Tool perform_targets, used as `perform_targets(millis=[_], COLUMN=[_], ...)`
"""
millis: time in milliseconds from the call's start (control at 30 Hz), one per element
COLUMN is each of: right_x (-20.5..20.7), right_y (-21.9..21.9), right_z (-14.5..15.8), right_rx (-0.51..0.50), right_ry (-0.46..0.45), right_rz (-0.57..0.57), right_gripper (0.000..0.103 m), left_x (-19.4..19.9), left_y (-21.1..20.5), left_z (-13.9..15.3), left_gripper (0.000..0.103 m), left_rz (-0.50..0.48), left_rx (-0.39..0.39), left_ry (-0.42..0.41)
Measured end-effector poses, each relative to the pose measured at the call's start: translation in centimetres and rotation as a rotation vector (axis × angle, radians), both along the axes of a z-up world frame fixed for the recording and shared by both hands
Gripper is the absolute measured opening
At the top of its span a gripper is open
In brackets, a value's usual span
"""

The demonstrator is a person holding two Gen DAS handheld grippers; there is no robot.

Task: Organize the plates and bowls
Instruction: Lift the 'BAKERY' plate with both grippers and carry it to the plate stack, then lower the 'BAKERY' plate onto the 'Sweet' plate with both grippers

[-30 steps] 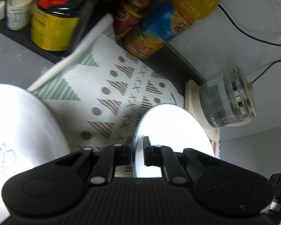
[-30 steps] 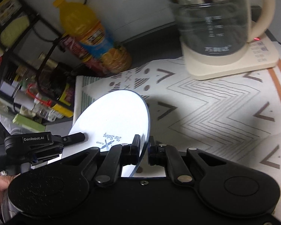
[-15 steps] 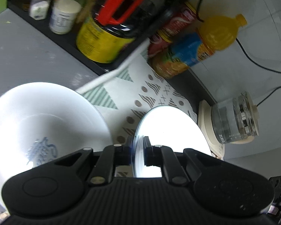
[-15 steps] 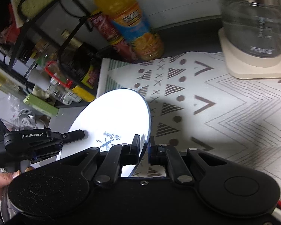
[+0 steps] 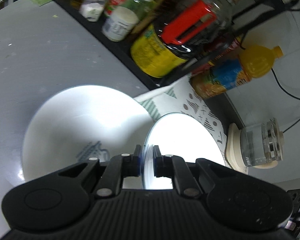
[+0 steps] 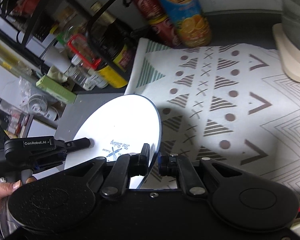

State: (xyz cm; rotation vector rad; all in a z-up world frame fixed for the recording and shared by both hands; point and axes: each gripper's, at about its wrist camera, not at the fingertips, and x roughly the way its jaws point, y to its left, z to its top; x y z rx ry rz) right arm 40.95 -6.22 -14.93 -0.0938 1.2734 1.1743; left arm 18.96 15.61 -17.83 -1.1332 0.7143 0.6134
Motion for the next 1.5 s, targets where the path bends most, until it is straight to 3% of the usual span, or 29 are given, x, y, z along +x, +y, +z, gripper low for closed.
perform_targets(millis=[400,1167,1367,1500], right_x=[-2.4,-5.0,-5.4,-5.6], right_y=[2.6,4.7,4.8,4.8], right_z=[-0.5,-1.0,-1.2,-1.4], right_rx=[-0.029,-0.060,-0.062,-0.058], right_ry=[-0.026,-0.074,-0.072,-0.073], right_rz=[0.067,0.112,0.112,0.103], right_gripper=[0.009,0.010,0.010,0.009], left_x=[-3.2,-5.4,-5.2,-4.3], left_y=[1.0,1.8,1.7,1.4], left_z=[-2.4,-5.5,-5.6,-5.1], left_gripper=[0.009,0.014,0.015,0.017], left_rz=[0.052,0.066,0.041,-0.017], left_rx=[-0.036,-0.071,-0.038,0.032], left_ry=[0.027,0.068,0.092,0.143])
